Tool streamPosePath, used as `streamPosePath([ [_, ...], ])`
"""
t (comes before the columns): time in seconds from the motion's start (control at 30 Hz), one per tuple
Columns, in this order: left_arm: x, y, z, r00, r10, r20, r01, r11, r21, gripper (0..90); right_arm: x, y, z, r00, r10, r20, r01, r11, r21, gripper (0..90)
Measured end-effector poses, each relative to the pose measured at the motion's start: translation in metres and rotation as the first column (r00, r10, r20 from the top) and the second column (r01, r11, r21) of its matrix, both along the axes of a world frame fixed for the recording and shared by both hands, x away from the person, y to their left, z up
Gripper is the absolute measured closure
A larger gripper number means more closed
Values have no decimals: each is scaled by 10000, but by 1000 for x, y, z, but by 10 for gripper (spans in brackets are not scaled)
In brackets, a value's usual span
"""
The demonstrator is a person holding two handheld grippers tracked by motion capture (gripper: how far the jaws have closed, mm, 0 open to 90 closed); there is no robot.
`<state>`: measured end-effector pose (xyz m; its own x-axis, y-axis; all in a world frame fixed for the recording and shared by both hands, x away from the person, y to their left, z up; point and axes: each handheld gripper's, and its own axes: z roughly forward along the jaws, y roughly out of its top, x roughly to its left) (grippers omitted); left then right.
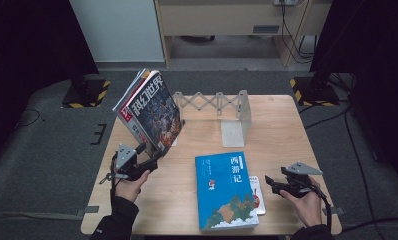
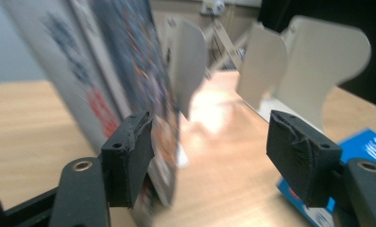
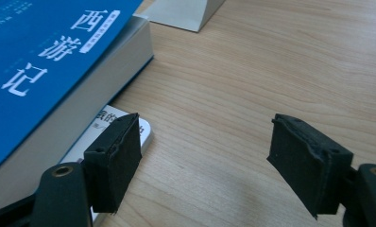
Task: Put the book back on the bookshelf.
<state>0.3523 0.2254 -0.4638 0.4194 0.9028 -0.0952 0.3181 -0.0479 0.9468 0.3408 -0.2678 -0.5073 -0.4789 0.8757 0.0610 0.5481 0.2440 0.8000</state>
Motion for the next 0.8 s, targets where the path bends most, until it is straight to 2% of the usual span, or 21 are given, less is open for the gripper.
streamPosePath([
  [0.03, -1, -6, -6, 9996, -259, -116, 263, 9991, 344, 305, -1, 2, 2, 10000, 50, 26, -50, 10000, 81, 263],
  [0.17, -1, -19, -14, 9950, -914, -410, 931, 9948, 413, 299, -2, 5, 4, 9999, 113, 97, -115, 9998, 176, 264],
  [0.27, -4, -28, -19, 9900, -1266, -622, 1306, 9892, 658, 297, -3, 9, 5, 9995, 272, 129, -275, 9993, 261, 263],
  [0.43, -8, -43, -28, 9754, -1906, -1106, 1983, 9781, 629, 277, -4, 17, 7, 9984, 516, 231, -527, 9974, 500, 271],
  [0.47, -8, -43, -28, 9754, -1906, -1106, 1983, 9781, 629, 277, -4, 17, 7, 9984, 516, 231, -527, 9974, 500, 271],
  [0.5, -8, -46, -30, 9722, -2030, -1168, 2112, 9754, 625, 277, -5, 18, 8, 9980, 600, 202, -609, 9969, 501, 271],
  [0.53, -9, -51, -34, 9652, -2246, -1337, 2331, 9711, 520, 265, -5, 21, 8, 9977, 656, 193, -666, 9961, 582, 271],
  [0.7, -10, -62, -39, 9535, -2597, -1529, 2697, 9617, 484, 238, -6, 28, 9, 9962, 858, 114, -865, 9930, 805, 270],
  [0.8, -11, -69, -42, 9444, -2824, -1681, 2928, 9553, 401, 236, -7, 33, 9, 9952, 973, -85, -961, 9910, 935, 271],
])
